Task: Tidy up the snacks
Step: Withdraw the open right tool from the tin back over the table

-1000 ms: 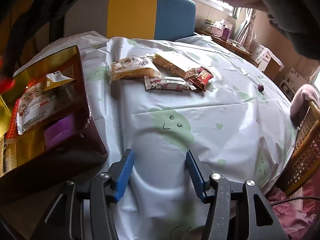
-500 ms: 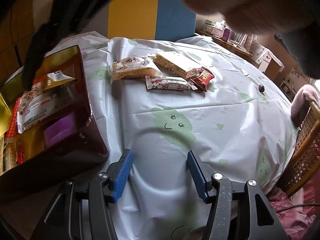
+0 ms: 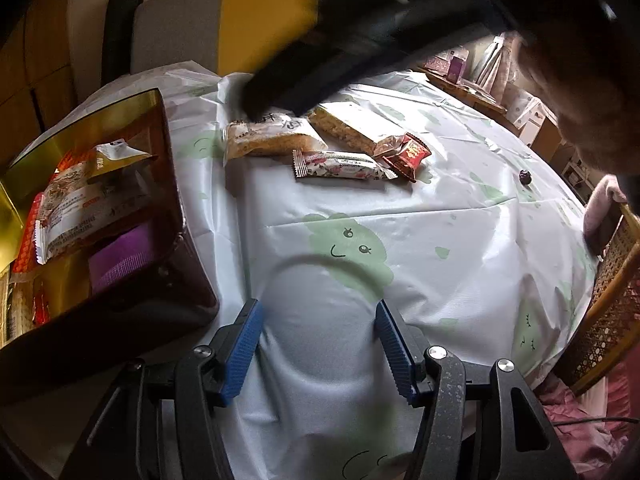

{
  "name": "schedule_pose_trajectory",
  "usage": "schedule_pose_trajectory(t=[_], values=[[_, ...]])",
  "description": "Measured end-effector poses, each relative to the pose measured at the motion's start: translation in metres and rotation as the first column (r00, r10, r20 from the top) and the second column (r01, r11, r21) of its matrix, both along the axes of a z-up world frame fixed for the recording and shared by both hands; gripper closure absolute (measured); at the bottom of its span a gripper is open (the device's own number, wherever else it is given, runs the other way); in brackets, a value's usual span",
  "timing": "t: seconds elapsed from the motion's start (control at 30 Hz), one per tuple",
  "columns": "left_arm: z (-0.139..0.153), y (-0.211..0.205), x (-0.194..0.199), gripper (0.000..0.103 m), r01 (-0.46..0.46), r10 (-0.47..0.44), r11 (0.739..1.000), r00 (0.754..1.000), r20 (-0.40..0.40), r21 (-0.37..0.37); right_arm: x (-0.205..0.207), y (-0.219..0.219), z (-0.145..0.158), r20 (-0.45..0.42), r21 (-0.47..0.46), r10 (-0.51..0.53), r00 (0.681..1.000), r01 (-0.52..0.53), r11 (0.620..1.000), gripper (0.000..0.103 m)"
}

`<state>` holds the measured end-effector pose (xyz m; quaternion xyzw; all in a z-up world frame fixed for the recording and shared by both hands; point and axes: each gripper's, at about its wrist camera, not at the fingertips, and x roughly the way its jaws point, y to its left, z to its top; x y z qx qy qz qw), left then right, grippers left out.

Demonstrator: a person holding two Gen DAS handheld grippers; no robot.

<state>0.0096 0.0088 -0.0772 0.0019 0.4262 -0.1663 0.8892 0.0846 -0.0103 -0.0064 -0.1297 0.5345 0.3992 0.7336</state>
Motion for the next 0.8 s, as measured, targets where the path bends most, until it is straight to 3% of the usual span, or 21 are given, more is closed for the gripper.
schedule_pose_trajectory(t=[0.27,0.47,0.6,0.8], values=[[-0.001,0.0,0.001,0.042,-0.007,0.007,1.0,1.0,-0.004,0.005,0.011,-0.081,-0.008,0.032,-0.063,-0.198,0.98,0.2,0.978,0.071],[-0.002,-0.001,0.002,0.041,-0.012,0.012,1.0,1.0,-0.009,0.011,0.021,-0.134,-0.017,0.075,-0.108,-0.342,0.937,0.348,0.931,0.071],[-0.002,-0.003,0.002,0.041,-0.016,0.016,1.0,1.0,-0.012,0.023,0.031,-0.171,-0.022,0.138,-0.141,-0.46,0.877,0.477,0.868,0.071],[-0.001,-0.006,0.004,0.041,-0.035,0.037,0.998,0.999,-0.032,0.042,0.045,-0.226,-0.044,0.173,-0.194,-0.629,0.758,0.652,0.733,0.071]])
